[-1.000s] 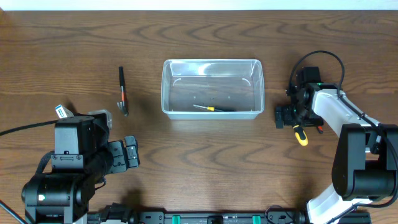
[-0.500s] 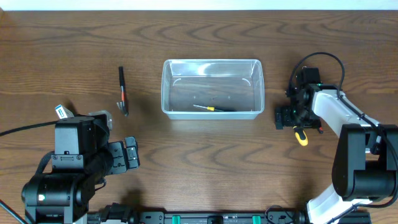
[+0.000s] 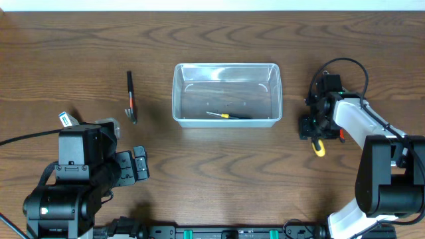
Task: Pack container
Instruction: 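Lower the right gripper and grasp the ratchet screwdriver's handle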
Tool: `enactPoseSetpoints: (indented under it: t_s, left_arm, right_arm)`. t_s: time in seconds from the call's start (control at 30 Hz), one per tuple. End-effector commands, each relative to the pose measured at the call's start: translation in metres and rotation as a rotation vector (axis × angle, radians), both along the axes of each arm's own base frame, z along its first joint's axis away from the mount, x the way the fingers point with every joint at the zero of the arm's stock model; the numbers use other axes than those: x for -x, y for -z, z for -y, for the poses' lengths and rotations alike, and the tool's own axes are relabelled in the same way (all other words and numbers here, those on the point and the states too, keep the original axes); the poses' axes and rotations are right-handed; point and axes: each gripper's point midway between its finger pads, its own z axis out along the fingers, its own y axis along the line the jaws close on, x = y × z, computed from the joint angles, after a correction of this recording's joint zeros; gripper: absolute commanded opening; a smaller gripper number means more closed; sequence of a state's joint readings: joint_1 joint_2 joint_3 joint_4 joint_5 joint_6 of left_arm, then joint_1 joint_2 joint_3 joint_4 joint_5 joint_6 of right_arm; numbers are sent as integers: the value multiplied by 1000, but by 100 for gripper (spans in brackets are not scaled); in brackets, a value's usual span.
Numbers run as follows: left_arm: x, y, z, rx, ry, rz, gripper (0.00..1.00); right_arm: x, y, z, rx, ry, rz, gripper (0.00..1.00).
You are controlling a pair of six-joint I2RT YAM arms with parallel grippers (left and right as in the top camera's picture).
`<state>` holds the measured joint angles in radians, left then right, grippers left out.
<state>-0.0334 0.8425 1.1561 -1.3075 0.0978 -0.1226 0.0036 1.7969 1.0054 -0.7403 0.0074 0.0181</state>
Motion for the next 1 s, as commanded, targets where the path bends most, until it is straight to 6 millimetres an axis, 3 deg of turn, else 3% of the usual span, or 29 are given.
enactPoseSetpoints:
  t_s: [0.0,0.23,0.4,0.83,0.97]
  left_arm:
    - [2,-1,-2,-10,6,-5,98]
    - [4,0,-2,-11,6,-12,98]
    - [4,0,-2,-11,6,-12,98]
    - [4,0,-2,-11,6,-12,98]
    - [4,0,-2,-11,6,-12,98]
  right_arm:
    - [22,19,3,10,6,-82,56]
    - [22,19,3,10,6,-81,47]
    - [22,19,3,10,6,-81,31]
    - [22,19,3,10,6,-79,18]
    - [21,19,3,10,6,-78,9]
